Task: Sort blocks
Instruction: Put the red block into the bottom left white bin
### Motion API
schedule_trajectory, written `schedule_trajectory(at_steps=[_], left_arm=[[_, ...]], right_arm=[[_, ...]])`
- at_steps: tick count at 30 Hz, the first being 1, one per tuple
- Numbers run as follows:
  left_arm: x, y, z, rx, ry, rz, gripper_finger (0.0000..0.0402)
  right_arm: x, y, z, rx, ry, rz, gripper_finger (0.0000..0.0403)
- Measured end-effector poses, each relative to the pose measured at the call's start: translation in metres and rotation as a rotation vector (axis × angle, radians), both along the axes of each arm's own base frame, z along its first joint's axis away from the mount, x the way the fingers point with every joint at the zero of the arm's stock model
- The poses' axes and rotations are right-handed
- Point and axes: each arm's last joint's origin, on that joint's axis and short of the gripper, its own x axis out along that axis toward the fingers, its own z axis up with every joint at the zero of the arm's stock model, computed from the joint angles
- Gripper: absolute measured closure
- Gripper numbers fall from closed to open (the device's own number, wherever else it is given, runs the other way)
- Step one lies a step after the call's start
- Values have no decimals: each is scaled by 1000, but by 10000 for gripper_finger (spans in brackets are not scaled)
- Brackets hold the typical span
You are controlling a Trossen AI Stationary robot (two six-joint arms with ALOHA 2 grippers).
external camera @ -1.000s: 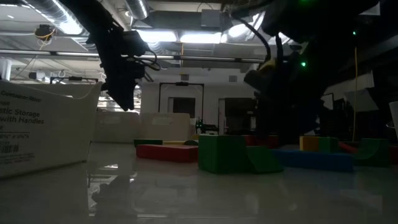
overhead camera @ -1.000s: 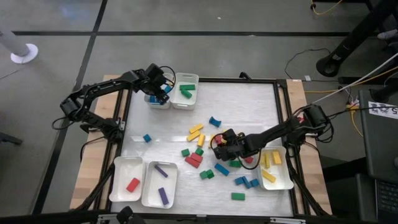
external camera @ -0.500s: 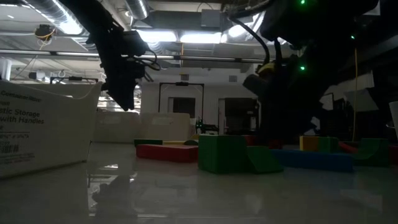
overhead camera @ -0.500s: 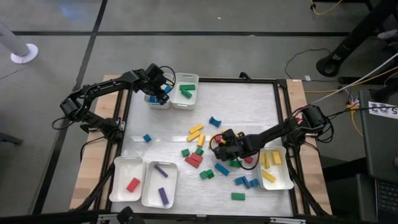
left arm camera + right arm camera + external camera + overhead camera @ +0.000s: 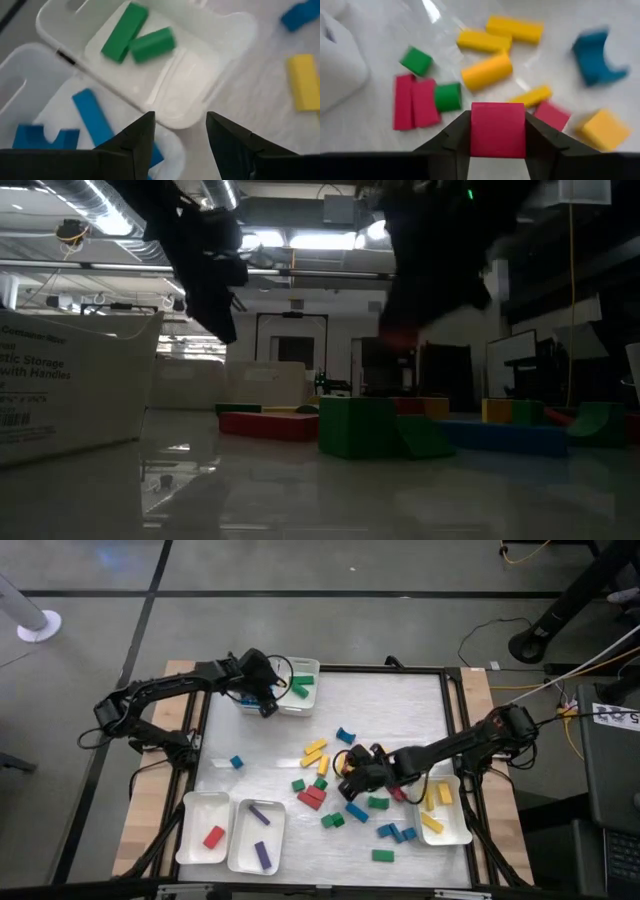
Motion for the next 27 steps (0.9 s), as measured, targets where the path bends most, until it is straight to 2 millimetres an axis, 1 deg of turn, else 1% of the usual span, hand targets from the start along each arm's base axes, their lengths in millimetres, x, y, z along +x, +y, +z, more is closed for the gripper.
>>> schedule_trajectory(at_steps=[5, 10, 14, 19, 23, 27], left_arm=[[4, -23, 16, 60, -41, -121, 235], [7, -60, 35, 106, -115, -265, 235], [10, -94, 51, 140, -208, -399, 235], [14, -130, 64, 157, -316, -546, 235], [19, -152, 64, 141, -357, -623, 235], [25, -163, 62, 144, -366, -678, 235]], right_arm=[[6, -13, 38, -60, -48, 113, 268], [15, -30, 67, -62, -93, 257, 257], [18, -48, 82, -42, -78, 333, 264], [22, -76, 100, 56, -117, 397, 263], [24, -98, 111, 171, -194, 452, 258], [24, -114, 114, 278, -249, 514, 264]])
